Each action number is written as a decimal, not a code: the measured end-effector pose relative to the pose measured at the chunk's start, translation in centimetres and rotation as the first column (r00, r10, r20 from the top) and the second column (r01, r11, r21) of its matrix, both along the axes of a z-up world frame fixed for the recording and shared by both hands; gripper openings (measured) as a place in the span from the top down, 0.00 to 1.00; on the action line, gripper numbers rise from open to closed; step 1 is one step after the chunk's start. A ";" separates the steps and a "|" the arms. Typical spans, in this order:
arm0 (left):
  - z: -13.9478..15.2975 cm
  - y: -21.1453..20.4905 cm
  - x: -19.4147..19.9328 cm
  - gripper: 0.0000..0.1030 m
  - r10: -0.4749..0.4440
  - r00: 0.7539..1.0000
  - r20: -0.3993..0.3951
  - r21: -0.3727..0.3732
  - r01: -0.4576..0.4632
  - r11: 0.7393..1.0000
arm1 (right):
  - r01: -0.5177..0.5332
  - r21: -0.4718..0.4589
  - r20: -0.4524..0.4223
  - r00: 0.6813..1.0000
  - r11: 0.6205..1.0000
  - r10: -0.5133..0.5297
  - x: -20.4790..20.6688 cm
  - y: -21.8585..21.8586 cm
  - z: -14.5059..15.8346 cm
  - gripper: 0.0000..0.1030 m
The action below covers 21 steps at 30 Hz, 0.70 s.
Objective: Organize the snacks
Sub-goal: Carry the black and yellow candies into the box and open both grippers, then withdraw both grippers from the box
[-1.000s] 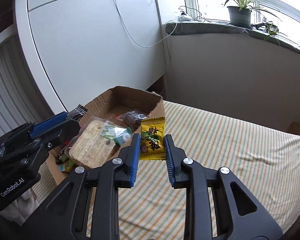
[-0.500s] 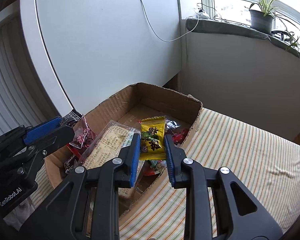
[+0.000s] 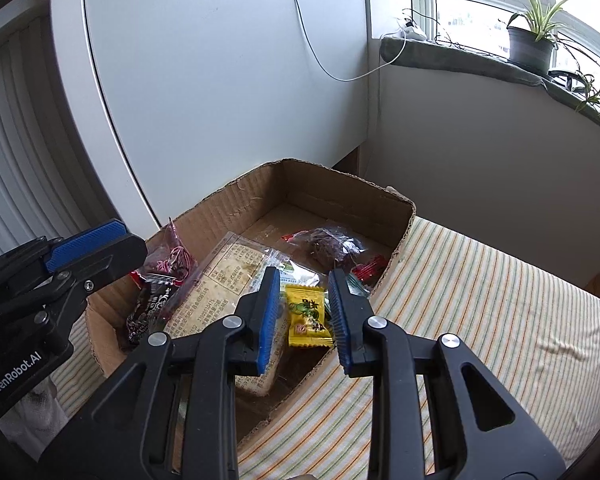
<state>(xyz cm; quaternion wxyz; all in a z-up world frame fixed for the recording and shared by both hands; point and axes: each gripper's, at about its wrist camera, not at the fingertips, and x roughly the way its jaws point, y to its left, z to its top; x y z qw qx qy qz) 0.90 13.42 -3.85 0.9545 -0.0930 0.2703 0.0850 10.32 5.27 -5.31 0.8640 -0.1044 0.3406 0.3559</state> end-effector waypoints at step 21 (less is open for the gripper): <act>0.0 -0.2 -0.3 0.44 0.020 1.000 0.004 0.012 -0.020 1.000 | 0.081 -0.010 0.084 0.993 0.997 -0.080 -0.6 -2.1 1.1 0.11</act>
